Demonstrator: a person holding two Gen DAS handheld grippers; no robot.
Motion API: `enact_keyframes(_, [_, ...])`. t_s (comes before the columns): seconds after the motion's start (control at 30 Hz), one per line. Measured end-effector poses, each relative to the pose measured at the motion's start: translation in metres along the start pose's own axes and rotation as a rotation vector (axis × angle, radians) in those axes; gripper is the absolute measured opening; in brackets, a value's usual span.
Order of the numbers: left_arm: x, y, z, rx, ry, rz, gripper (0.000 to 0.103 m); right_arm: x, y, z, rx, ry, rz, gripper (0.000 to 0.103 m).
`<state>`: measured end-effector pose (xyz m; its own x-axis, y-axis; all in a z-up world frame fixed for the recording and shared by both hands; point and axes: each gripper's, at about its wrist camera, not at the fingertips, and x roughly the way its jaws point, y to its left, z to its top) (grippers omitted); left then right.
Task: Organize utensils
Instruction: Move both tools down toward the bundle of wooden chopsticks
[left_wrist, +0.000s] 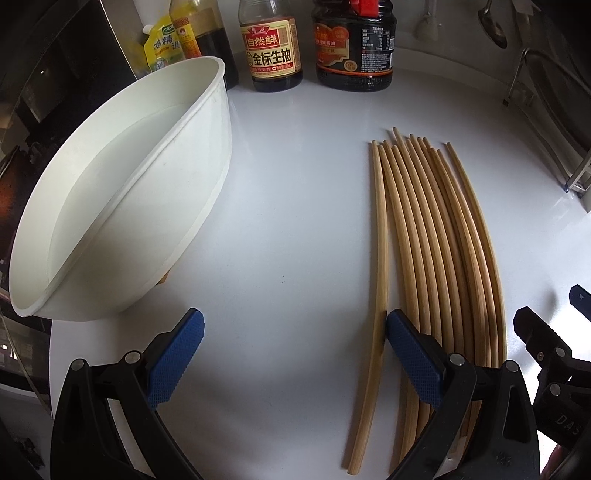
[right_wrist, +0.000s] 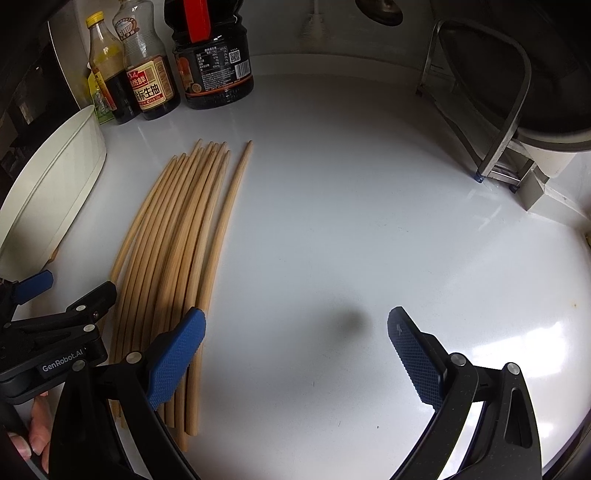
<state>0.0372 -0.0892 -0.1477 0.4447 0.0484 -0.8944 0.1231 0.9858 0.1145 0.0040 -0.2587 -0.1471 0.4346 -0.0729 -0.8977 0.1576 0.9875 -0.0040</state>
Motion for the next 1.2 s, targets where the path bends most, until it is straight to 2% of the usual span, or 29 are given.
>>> enact_keyframes(0.2, [0.000, 0.002, 0.001, 0.006, -0.011, 0.009, 0.097, 0.001, 0.007, 0.005, -0.004, 0.000, -0.010, 0.094])
enact_keyframes(0.4, [0.002, -0.002, 0.006, 0.021, -0.011, 0.012, 0.097, 0.000, 0.011, 0.008, -0.014, -0.021, -0.056, 0.094])
enact_keyframes(0.6, [0.004, 0.000, 0.011, 0.007, -0.003, 0.011, 0.097, 0.004, 0.014, 0.011, -0.016, -0.013, -0.050, 0.094])
enact_keyframes(0.73, [0.006, 0.001, 0.013, -0.002, -0.006, 0.007, 0.098, 0.006, 0.014, 0.010, -0.022, -0.014, -0.087, 0.094])
enact_keyframes(0.9, [0.006, -0.001, 0.013, 0.004, -0.026, -0.002, 0.097, 0.003, 0.013, 0.008, -0.042, -0.043, -0.081, 0.094])
enact_keyframes(1.0, [0.007, 0.000, 0.012, -0.009, -0.021, -0.041, 0.095, 0.004, 0.010, 0.009, -0.026, -0.042, -0.040, 0.089])
enact_keyframes(1.03, [0.008, 0.000, 0.012, -0.010, -0.018, -0.055, 0.094, 0.004, 0.009, 0.009, -0.015, -0.039, -0.021, 0.086])
enact_keyframes(1.17, [0.001, -0.009, 0.009, 0.036, -0.038, -0.070, 0.076, 0.001, 0.015, 0.007, -0.048, -0.051, -0.010, 0.074])
enact_keyframes(1.2, [-0.001, -0.012, 0.008, 0.050, -0.044, -0.065, 0.070, 0.000, 0.017, 0.007, -0.060, -0.052, 0.002, 0.066])
